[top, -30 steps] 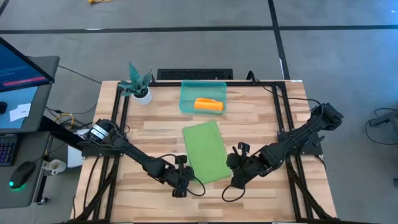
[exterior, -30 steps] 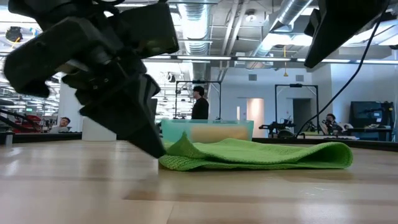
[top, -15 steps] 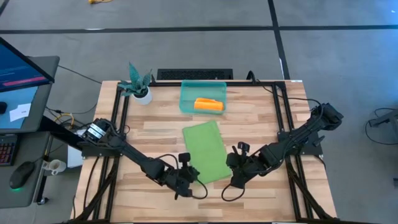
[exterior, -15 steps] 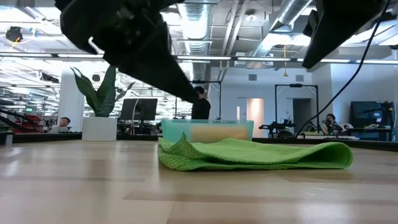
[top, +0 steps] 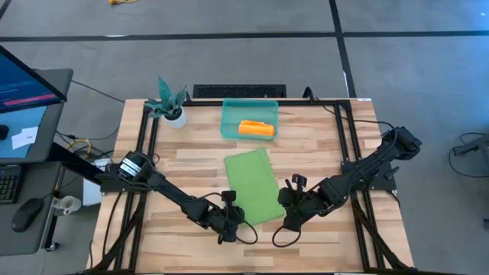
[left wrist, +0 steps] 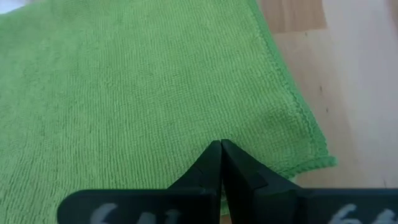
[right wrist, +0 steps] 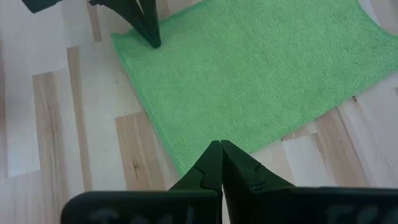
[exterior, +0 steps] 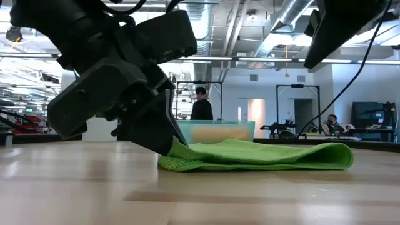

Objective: Roll microfiber towels into tight, uniform cylinder then place into a basket
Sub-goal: Roll the green microfiber cloth

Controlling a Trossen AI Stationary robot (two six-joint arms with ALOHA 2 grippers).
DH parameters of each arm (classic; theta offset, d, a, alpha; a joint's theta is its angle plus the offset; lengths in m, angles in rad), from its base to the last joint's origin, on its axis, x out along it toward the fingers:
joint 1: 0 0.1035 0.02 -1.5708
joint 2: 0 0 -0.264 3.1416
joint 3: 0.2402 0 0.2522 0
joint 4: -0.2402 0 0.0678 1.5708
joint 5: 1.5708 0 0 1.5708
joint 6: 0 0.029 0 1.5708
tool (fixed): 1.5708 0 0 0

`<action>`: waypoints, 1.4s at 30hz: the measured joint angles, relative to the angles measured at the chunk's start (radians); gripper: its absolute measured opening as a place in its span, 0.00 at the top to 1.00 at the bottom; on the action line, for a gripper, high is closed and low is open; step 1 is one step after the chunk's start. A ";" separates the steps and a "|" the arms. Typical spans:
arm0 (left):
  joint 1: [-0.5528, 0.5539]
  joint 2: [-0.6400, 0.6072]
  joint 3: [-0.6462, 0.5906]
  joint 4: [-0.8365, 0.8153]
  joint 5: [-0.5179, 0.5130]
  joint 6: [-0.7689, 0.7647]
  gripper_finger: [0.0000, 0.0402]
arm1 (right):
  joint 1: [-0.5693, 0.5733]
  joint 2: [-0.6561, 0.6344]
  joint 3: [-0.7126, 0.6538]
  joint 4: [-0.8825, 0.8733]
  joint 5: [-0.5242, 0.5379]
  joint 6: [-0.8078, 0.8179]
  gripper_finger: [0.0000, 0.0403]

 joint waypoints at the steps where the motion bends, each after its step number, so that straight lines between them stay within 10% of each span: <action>1: 0.000 -0.001 0.000 -0.005 0.011 0.001 1.00 | 0.000 0.000 0.000 0.000 0.000 0.000 0.94; 21: -0.066 -0.102 -0.005 -0.299 0.089 0.054 1.00 | -0.014 0.000 0.000 0.008 0.041 0.000 0.93; 42: -0.221 -0.202 0.286 -0.703 -0.309 0.100 1.00 | 0.035 0.000 0.000 0.334 0.058 -0.465 0.96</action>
